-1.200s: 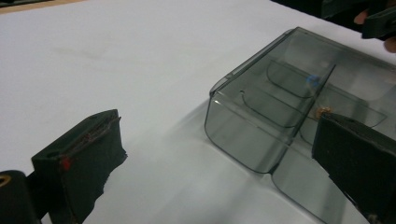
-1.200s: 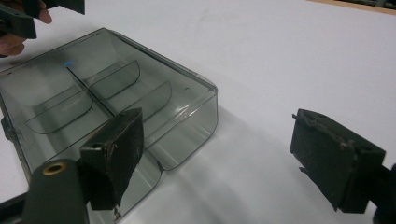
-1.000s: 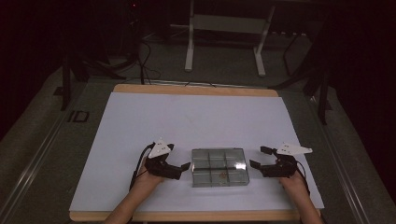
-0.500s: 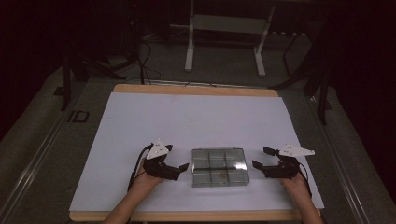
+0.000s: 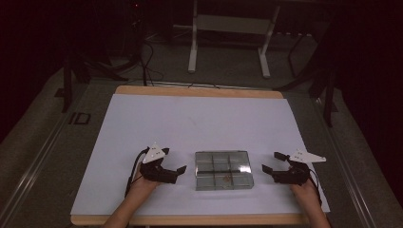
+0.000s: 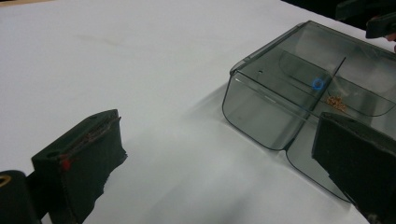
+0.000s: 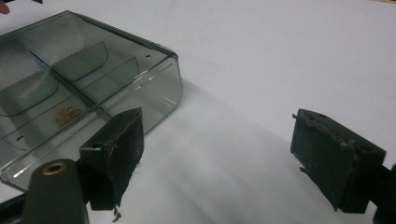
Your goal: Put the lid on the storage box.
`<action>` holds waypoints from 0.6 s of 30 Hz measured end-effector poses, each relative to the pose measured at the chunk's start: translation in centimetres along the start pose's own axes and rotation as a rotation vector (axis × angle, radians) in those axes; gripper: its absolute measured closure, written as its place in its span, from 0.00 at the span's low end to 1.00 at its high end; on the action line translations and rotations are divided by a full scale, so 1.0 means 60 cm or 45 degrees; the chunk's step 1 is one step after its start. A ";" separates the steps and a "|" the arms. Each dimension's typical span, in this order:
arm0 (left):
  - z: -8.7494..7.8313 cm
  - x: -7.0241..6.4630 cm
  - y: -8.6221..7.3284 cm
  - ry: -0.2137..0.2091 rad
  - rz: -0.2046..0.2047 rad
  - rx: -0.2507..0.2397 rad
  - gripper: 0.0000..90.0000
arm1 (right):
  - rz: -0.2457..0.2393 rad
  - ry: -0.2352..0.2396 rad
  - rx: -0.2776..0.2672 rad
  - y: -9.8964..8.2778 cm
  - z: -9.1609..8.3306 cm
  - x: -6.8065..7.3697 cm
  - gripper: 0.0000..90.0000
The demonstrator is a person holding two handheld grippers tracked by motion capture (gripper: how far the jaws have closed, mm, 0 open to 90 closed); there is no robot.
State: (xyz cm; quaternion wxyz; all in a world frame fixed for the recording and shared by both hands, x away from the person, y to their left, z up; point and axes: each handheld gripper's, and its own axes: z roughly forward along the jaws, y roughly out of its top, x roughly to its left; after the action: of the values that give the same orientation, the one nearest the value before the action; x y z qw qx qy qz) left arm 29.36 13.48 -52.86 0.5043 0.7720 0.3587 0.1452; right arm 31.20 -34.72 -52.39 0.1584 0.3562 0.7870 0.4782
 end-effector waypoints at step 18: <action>-0.001 0.002 -0.011 0.017 0.001 -0.006 0.03 | 0.010 -0.085 -0.003 -0.021 -0.027 -0.009 0.18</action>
State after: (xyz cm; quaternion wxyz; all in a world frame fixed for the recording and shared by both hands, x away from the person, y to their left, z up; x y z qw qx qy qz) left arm 29.17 13.76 -53.45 0.5037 0.7699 0.3615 0.1513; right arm 30.10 -36.48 -52.73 0.1831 0.3750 0.7792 0.4676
